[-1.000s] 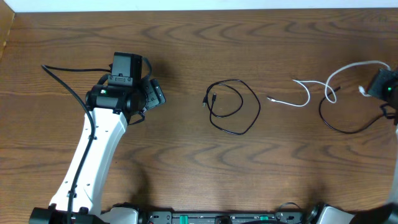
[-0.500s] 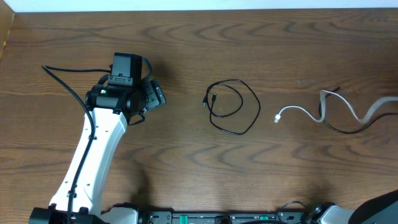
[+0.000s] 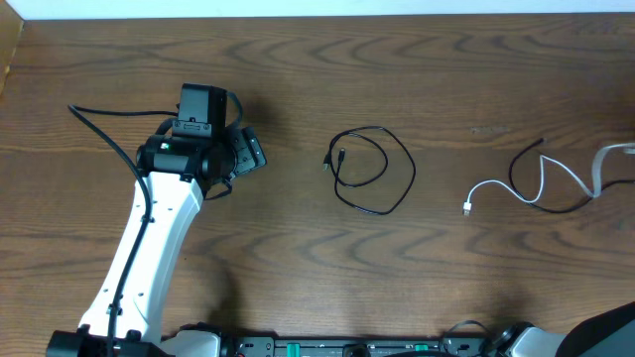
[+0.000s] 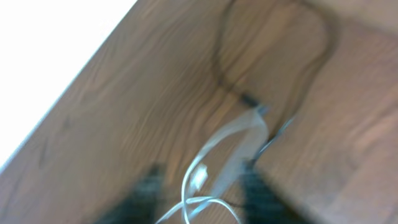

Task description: Untangle cables

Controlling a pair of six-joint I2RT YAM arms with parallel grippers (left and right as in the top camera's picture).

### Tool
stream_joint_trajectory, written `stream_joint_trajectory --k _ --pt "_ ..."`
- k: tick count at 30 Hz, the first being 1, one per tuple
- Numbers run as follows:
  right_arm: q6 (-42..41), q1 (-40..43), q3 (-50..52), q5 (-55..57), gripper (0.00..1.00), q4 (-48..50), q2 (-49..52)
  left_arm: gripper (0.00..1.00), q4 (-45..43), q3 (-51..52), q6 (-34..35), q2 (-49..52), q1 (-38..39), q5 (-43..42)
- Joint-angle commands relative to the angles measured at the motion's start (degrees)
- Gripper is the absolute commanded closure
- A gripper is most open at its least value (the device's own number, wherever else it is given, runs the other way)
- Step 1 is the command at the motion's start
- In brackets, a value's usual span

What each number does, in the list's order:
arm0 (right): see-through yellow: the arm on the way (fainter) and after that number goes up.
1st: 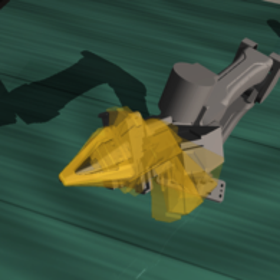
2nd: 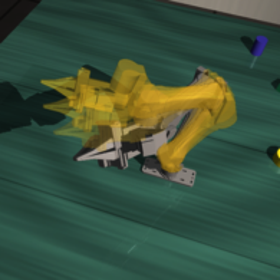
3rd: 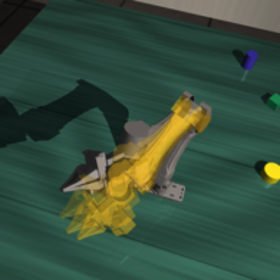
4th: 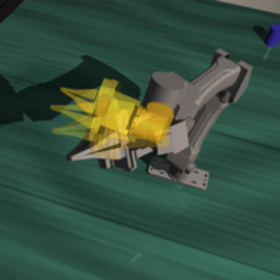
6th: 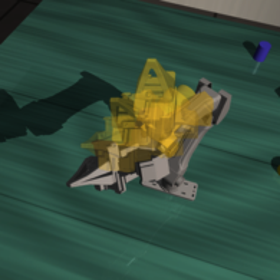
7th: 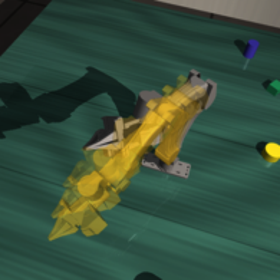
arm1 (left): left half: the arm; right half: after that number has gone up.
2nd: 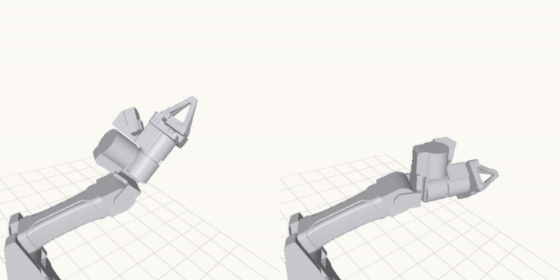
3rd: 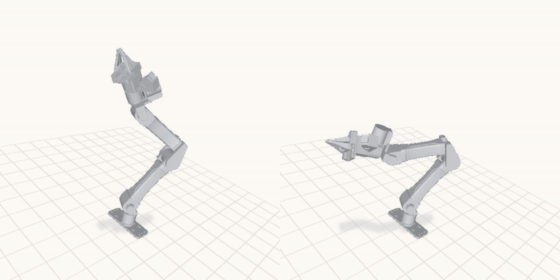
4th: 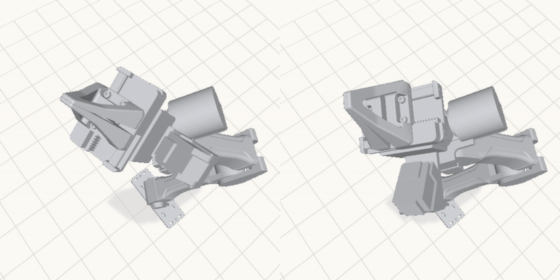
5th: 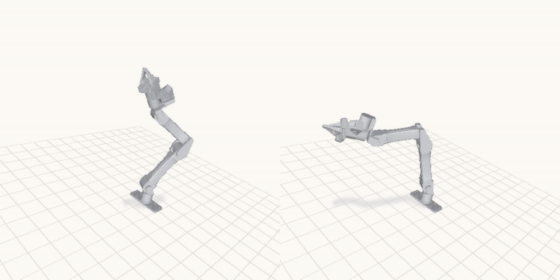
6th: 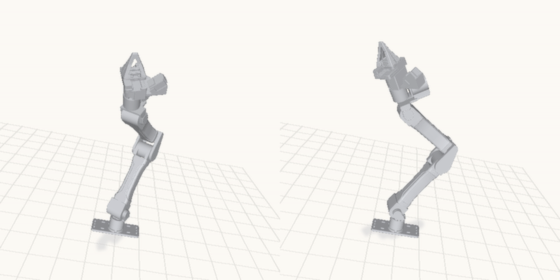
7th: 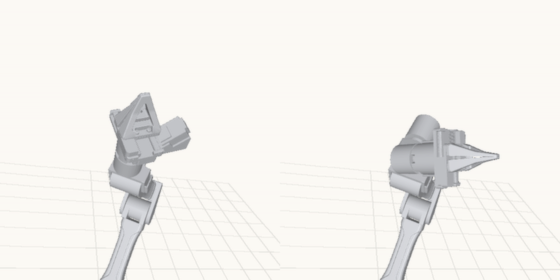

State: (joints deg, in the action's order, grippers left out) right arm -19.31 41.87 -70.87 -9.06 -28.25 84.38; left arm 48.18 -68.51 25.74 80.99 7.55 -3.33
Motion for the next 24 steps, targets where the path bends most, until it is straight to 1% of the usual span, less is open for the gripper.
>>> stream_joint_trajectory --k 1,2,5,7,9,11,14,18,22,24 --pt "5.25 -3.48 -0.48 -3.61 0.33 -4.09 0.26 0.15 0.22 -0.07 0.50 -0.94 -0.09 -0.31" --pt "5.29 -4.31 -0.48 -4.00 0.27 -6.21 0.26 0.15 0.24 -0.07 0.50 -0.94 -0.09 -0.31" --pt "8.52 -6.78 -0.39 -5.09 0.26 -12.81 0.28 0.15 0.26 -0.07 0.50 -0.94 -0.09 -0.33" --pt "11.10 -8.35 -0.26 -5.07 0.27 -16.17 0.28 0.15 0.46 -0.07 0.52 -0.94 -0.09 -0.33" --pt "14.47 -10.38 0.17 -5.01 0.32 -19.54 0.28 0.15 0.63 -0.07 0.52 -0.94 -0.09 -0.31" --pt "15.82 -12.20 1.42 -4.98 0.37 -20.76 0.31 0.15 0.61 -0.07 0.52 -0.94 -0.09 -0.31" --pt "16.39 -14.43 4.22 -5.03 0.38 -19.63 0.35 0.15 0.63 -0.07 0.50 -0.94 -0.09 -0.31" --pt "20.48 -17.27 9.16 -4.66 0.46 -16.65 0.46 0.15 0.61 -0.07 0.52 -0.94 -0.09 -0.33" --pt "20.70 -18.73 14.16 -3.08 0.47 -11.52 0.63 0.15 0.61 -0.07 0.52 -0.94 -0.09 -0.31" --pt "20.70 -19.10 16.61 -3.15 0.52 -8.57 0.76 0.15 0.61 -0.07 0.52 -0.94 -0.09 -0.33"
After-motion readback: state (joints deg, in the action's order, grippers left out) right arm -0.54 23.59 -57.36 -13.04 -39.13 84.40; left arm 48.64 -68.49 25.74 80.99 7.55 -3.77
